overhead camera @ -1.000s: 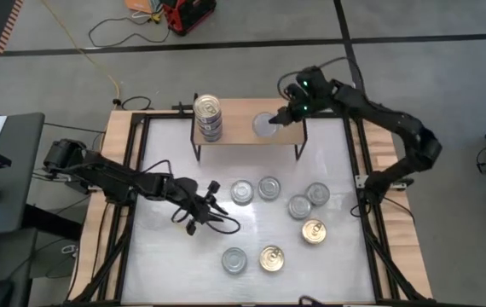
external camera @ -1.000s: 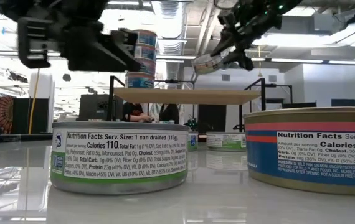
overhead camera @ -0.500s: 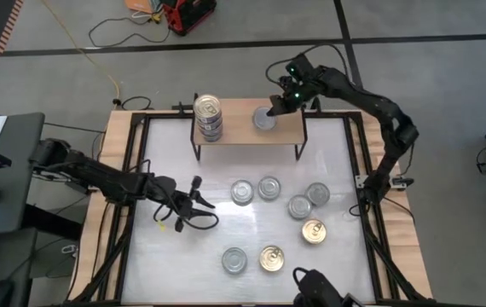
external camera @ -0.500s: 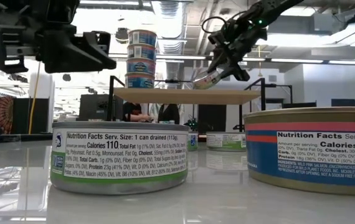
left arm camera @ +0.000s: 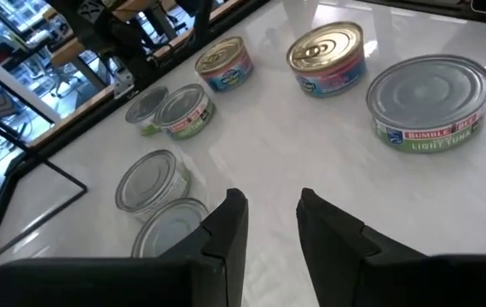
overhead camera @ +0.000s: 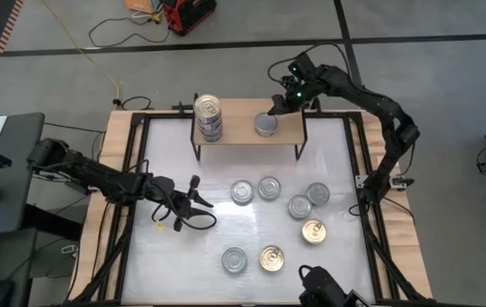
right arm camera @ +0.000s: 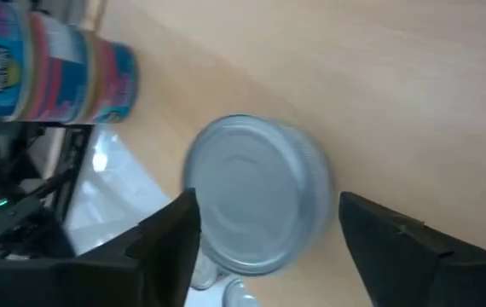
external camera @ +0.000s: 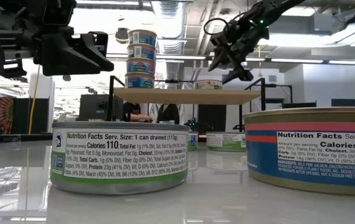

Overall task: Stack canned seafood by type on shelf
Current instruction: Put the green tuna can on the shelf, then stack the blue tuna can on top of the other blue tuna can on the shelf

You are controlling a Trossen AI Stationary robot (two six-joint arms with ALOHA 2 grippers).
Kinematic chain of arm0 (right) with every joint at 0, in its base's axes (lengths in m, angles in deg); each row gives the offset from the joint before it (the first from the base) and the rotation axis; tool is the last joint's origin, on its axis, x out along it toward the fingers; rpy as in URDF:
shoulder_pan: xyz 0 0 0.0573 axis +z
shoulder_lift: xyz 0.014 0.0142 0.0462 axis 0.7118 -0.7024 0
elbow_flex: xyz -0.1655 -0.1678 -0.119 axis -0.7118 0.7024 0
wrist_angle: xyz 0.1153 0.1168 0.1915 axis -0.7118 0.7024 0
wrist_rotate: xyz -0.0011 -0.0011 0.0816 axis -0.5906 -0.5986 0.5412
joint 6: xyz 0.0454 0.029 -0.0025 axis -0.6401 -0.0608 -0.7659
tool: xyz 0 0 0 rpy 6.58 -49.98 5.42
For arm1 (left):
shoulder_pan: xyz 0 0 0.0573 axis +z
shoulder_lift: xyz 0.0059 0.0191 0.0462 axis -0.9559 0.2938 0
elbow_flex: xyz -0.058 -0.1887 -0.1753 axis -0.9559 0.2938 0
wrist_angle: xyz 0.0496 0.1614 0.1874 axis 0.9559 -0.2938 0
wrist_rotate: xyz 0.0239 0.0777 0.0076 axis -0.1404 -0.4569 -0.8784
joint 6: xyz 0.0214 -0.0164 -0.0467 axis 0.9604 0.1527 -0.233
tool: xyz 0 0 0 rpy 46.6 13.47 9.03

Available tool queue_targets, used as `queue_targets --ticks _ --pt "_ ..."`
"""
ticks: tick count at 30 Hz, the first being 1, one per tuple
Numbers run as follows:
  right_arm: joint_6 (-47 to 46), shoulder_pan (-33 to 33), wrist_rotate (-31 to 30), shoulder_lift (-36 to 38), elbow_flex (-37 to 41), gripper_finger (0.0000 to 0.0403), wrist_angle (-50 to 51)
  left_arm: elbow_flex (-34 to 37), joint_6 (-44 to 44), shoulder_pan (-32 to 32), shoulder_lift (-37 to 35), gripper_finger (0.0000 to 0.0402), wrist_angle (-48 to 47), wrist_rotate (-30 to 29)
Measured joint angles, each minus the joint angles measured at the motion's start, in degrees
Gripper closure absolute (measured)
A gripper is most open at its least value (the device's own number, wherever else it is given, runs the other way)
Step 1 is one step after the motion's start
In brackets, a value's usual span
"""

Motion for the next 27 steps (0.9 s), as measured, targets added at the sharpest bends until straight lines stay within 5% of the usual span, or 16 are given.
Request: queue_targets --ticks 6,11,27 --pt "7.7 0.4 -6.2 1.2 -6.0 0.0077 7.9 0.0 -2.2 0.0 0.0 0.0306 -0.1 -1.7" --pt "15.3 8.8 -19.6 8.6 -5.4 0.0078 6.9 0.0 -5.6 0.0 0.0 0.0306 -0.6 -8.2" --pt "19.4 43.6 -46.6 29.1 29.6 0.0078 -26.1 0.0 -18.7 0.0 0.0 0.0306 4.2 -15.3"
